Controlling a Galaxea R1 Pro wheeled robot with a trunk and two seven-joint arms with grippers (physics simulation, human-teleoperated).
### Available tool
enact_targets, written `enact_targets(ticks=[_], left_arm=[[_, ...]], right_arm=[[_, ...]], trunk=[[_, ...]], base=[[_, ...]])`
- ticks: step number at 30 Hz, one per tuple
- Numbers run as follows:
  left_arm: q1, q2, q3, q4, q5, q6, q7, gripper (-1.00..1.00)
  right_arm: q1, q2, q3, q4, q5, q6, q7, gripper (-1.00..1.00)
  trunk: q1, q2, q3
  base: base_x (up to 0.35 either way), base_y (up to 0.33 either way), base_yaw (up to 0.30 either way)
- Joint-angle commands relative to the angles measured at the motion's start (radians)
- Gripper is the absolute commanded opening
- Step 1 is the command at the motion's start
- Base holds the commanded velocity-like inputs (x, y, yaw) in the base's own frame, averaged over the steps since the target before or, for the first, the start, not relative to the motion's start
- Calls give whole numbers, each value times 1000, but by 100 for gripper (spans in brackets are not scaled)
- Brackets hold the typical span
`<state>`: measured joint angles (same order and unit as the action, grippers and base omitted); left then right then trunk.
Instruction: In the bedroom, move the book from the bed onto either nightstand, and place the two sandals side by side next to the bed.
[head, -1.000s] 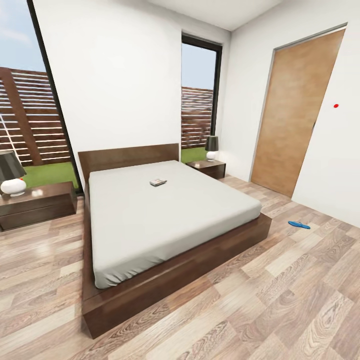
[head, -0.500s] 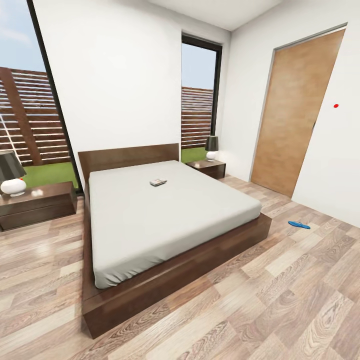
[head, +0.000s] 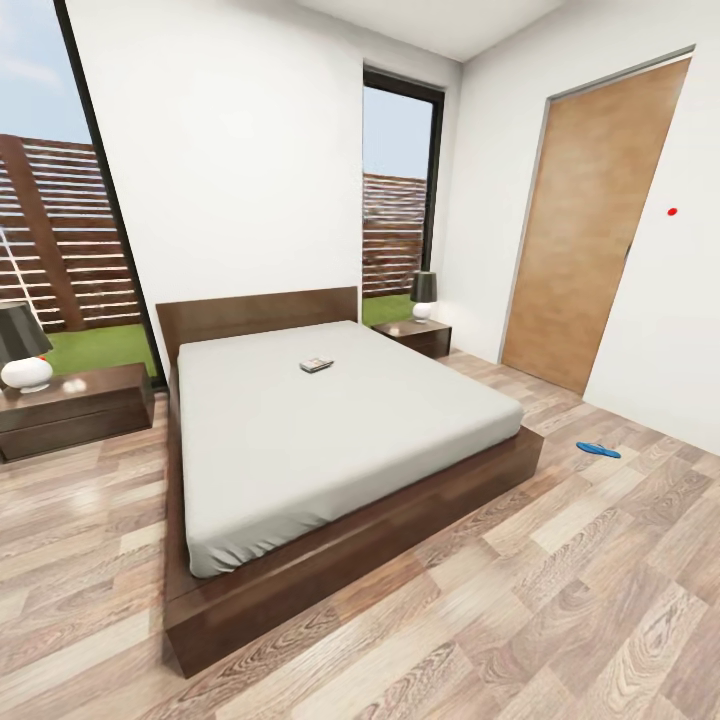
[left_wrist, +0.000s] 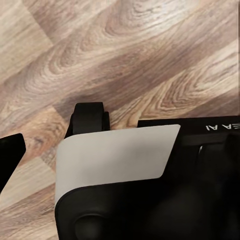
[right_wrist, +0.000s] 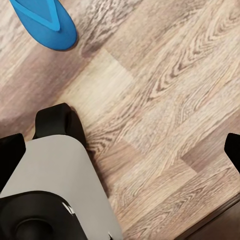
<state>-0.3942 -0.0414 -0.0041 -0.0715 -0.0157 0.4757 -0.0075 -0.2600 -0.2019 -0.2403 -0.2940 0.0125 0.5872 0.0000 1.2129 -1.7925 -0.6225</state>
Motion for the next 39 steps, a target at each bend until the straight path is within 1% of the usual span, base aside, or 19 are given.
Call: enact_targets(ticks=[1, 15, 22, 24, 25, 32, 39], left_arm=[[0, 0, 0, -2, -2, 5, -2, 100], [0, 1, -1, -2, -3, 0, -4, 100], [0, 1, -2, -2, -3, -8, -4, 100], [0, 1, -2, -2, -3, -11, -4, 100], [0, 1, -2, -2, -3, -20, -4, 100], [2, 1, -2, -1, -3, -29, -4, 100], [3, 2, -2, -1, -3, -31, -3, 100]], right_arm=[[0, 1, -5, -2, 1, 5, 0, 100], [1, 2, -5, -2, 1, -2, 0, 100], [5, 2, -7, -2, -3, -74, 1, 100], [6, 1, -7, -1, -3, -82, 2, 100], [7, 1, -8, -1, -3, -99, 14, 100], [8, 0, -7, -1, -1, -112, 63, 100], [8, 0, -7, -1, 0, -114, 81, 100]], trunk=[[0, 0, -1], [0, 0, -1], [0, 0, -1], [0, 0, -1], [0, 0, -1], [0, 0, -1], [0, 0, -1]], base=[[42, 0, 0], [24, 0, 0], [3, 0, 0], [1, 0, 0], [0, 0, 0], [0, 0, 0], [0, 0, 0]])
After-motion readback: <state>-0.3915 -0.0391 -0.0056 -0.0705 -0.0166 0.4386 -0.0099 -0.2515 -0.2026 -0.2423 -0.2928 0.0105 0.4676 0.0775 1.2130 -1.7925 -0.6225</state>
